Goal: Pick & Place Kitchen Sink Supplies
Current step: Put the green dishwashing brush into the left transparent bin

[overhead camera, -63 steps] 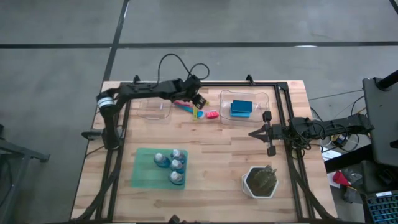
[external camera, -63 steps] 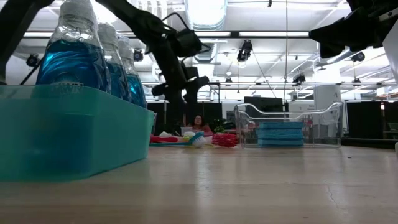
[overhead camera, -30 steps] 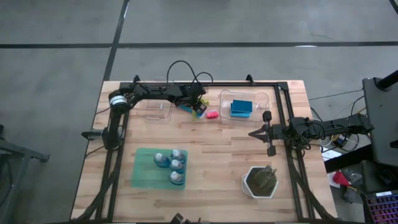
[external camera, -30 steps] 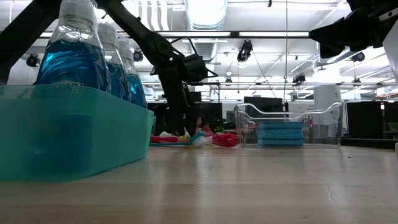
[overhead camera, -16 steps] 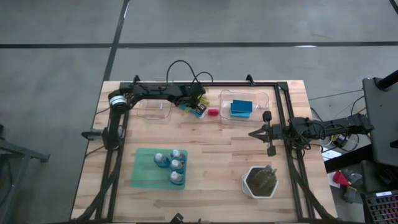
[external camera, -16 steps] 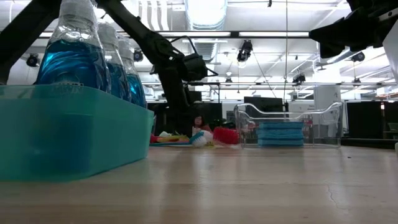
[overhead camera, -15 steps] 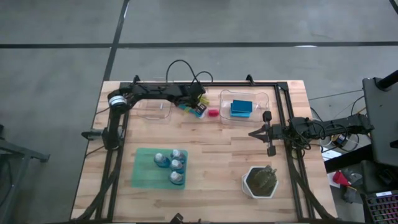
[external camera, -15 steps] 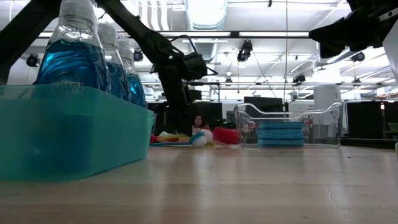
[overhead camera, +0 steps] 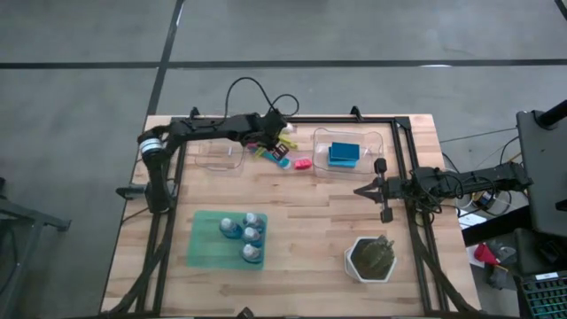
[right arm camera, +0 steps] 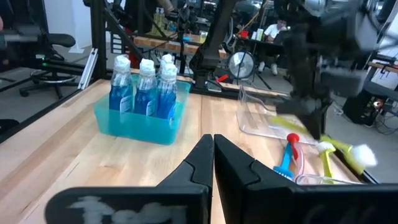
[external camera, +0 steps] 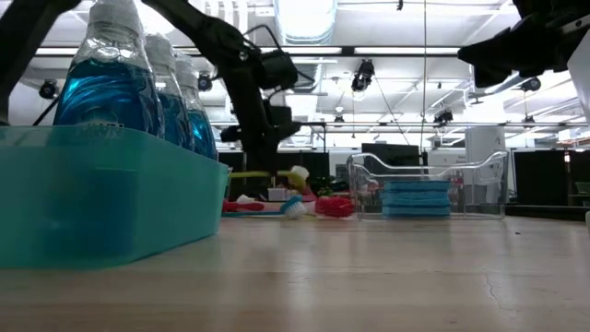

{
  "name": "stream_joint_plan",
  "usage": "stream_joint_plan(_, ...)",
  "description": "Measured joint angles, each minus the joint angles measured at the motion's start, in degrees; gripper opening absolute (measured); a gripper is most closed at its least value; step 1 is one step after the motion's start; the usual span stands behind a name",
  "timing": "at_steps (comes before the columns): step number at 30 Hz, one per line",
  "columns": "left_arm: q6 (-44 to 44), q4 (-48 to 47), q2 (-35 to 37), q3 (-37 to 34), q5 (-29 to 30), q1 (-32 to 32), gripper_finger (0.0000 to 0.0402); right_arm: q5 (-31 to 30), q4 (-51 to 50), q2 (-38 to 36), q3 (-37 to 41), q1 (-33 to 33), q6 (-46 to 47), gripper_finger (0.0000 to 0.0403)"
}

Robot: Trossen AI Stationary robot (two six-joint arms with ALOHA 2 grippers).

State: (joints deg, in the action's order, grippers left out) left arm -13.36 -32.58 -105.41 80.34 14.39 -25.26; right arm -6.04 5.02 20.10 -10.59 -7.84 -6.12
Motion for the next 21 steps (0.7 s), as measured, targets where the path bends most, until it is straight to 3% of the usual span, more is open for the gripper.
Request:
stream_joint_plan(10, 1.11, -7.39, 11.36, 0.0, 0.8, 0.0, 0.0044, 0.0, -0.16, -0.02, 0.0, 0.0, -0.02, 0.0008)
stream_joint_plan(21, -1.36, -17.31, 24.24, -3.17, 11.24, -0.48, 0.0049, 0.0, -0.16, -0.05, 0.0, -0.02, 0.1, 0.0008)
